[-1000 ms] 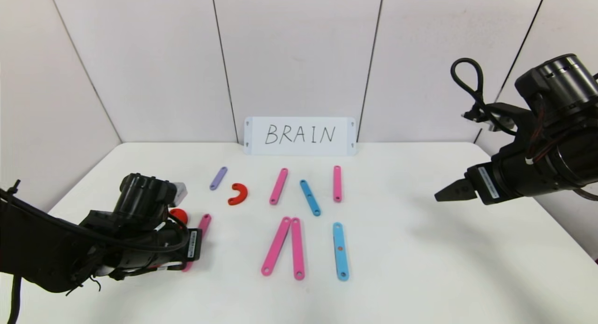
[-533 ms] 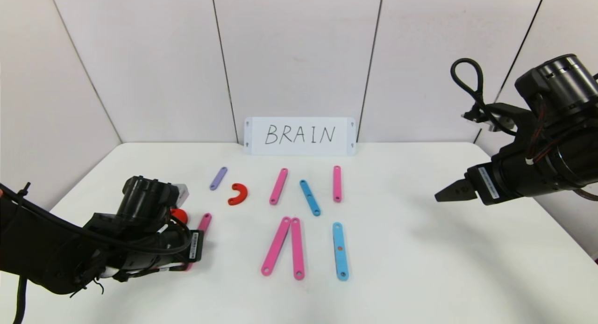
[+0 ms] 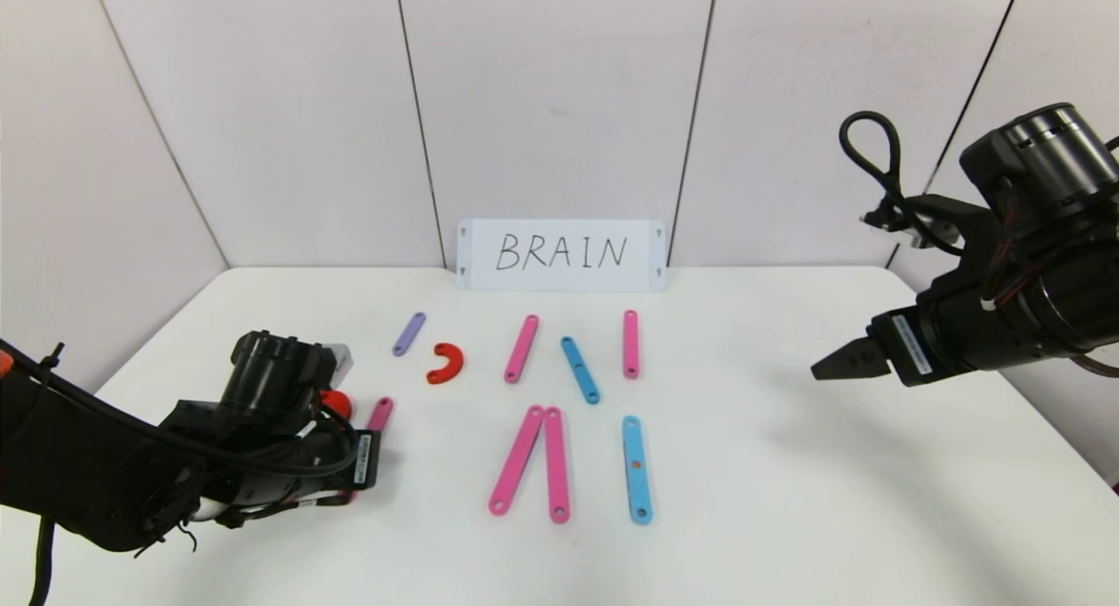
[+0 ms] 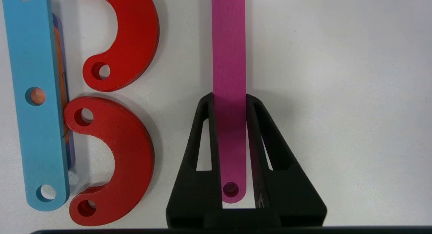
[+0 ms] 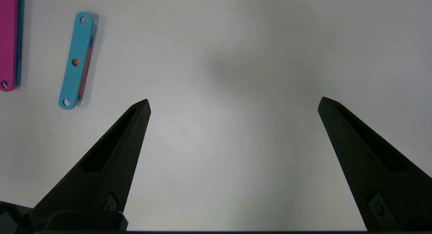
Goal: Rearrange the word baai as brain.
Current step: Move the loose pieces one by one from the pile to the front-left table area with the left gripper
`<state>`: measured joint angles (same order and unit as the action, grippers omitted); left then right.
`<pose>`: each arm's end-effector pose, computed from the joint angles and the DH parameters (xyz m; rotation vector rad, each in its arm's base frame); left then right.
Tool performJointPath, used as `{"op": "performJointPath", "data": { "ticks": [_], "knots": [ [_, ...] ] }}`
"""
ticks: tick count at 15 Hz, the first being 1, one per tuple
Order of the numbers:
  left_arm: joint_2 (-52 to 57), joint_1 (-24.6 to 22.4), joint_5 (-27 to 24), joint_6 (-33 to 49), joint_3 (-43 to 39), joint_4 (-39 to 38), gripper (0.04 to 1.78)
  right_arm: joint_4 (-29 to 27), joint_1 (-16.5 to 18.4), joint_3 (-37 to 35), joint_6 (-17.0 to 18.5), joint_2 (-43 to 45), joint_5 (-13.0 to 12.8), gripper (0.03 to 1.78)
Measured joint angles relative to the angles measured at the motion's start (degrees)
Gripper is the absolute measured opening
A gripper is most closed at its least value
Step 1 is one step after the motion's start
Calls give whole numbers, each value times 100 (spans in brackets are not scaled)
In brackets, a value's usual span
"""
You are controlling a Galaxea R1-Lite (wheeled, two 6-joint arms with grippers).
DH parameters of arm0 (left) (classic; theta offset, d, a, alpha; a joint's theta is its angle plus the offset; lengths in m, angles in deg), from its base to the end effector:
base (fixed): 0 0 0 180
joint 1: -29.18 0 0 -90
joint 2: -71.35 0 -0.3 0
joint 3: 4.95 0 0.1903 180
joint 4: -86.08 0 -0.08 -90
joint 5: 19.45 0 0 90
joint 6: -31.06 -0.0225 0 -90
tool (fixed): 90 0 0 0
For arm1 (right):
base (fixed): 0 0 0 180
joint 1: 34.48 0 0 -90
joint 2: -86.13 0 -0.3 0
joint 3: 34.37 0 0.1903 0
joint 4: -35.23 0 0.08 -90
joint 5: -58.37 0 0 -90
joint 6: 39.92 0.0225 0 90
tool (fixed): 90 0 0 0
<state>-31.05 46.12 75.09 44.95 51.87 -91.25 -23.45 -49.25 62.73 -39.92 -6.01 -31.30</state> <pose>0.2548 -0.0757 0.0807 -0.0703 0.8467 -0.1016 0.2528 0.0668 0.2336 -0.1182 0.9327 0.2439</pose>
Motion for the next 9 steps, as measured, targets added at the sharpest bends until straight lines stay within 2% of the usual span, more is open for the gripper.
{"op": "performJointPath", "data": {
  "ticks": [2,4,7,9],
  "knots": [
    [-9,15,0,2,0,0,43,0,-5,-2,0,2,-2,174],
    [-13,30,-5,4,-2,1,66,0,-11,-6,0,2,-4,174],
    [-11,173,9,41,-7,-71,118,0,-38,-22,0,-1,-6,174],
    [-2,347,17,57,-32,-385,146,0,-46,-27,0,-4,-9,174]
  ]
}}
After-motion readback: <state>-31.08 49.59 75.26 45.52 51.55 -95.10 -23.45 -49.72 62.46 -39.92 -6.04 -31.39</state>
